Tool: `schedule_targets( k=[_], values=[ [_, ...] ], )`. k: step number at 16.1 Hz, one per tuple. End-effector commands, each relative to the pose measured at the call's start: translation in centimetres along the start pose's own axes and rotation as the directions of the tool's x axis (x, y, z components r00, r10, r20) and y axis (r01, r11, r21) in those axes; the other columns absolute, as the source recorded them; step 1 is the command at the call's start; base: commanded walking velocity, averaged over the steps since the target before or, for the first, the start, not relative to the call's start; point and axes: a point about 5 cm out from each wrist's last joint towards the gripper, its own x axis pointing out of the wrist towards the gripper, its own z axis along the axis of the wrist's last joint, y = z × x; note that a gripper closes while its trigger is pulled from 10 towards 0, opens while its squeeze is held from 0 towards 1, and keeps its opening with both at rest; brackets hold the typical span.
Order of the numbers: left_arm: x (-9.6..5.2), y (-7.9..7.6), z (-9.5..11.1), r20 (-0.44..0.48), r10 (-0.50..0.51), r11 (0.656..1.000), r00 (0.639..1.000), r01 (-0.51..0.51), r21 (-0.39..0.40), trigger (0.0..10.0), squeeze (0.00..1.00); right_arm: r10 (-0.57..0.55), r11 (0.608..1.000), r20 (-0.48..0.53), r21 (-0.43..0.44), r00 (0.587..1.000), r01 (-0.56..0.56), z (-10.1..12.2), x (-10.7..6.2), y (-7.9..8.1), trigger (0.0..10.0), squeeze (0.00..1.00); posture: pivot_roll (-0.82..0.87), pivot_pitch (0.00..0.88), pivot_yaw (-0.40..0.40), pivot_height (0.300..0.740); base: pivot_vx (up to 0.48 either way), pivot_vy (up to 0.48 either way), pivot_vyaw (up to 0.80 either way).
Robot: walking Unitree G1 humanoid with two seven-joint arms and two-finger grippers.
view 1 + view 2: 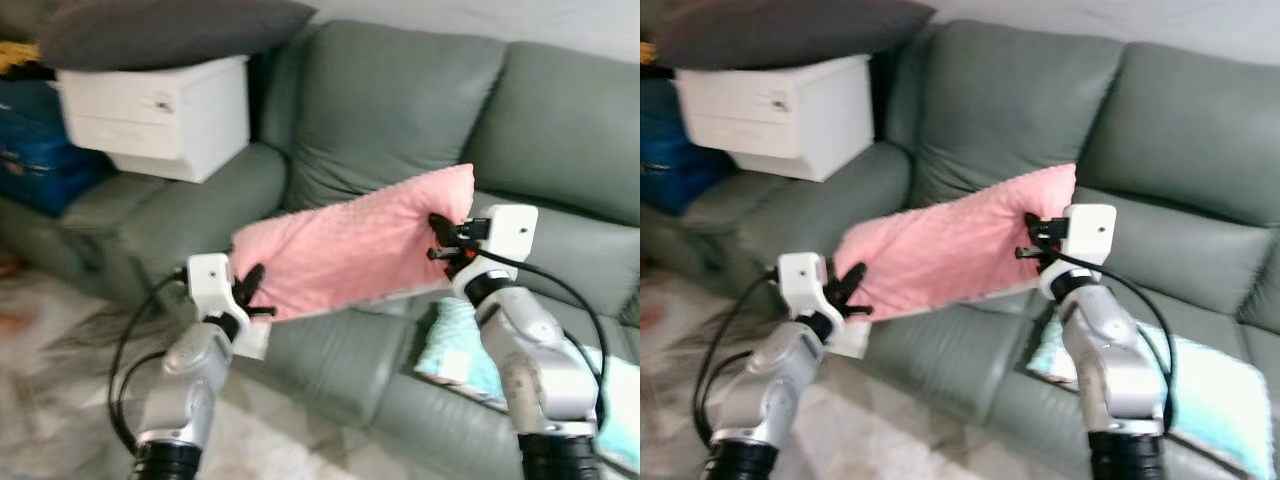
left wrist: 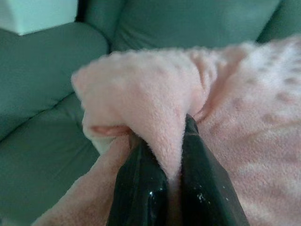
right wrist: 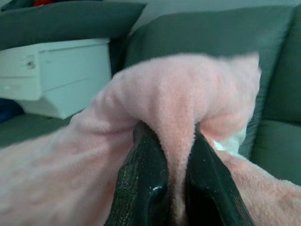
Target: Move the pillow to the sofa
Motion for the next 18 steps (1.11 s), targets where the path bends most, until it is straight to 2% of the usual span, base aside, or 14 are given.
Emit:
schedule_targets(
  k=[1, 6, 18],
  values=[
    [-0.03, 0.37, 0.11, -0.001, 0.014, 1.000, 1.000, -0.014, 0.008, 10.0, 0.00, 0.021, 1.000, 0.030, -0.014, 0.999, -0.020, 0.77, 0.19, 0.47, 10.0, 0.00, -0.18, 0.000, -0.011, 0.740, 0.000, 0.000, 0.00],
    [0.09, 0.25, 0.24, 0.011, 0.015, 1.000, 1.000, -0.015, -0.021, 10.0, 0.00, 0.025, 1.000, 0.030, -0.016, 0.999, -0.024, 0.75, 0.22, 0.54, 10.0, 0.00, -0.18, 0.000, -0.011, 0.740, 0.000, 0.000, 0.00],
    [0.08, -0.01, 0.20, 0.004, -0.009, 1.000, 1.000, 0.009, 0.007, 10.0, 0.00, 0.021, 1.000, 0.030, -0.015, 0.999, -0.020, 0.72, 0.23, 0.62, 10.0, 0.00, -0.19, 0.000, -0.006, 0.740, 0.000, 0.460, 0.00]
  ],
)
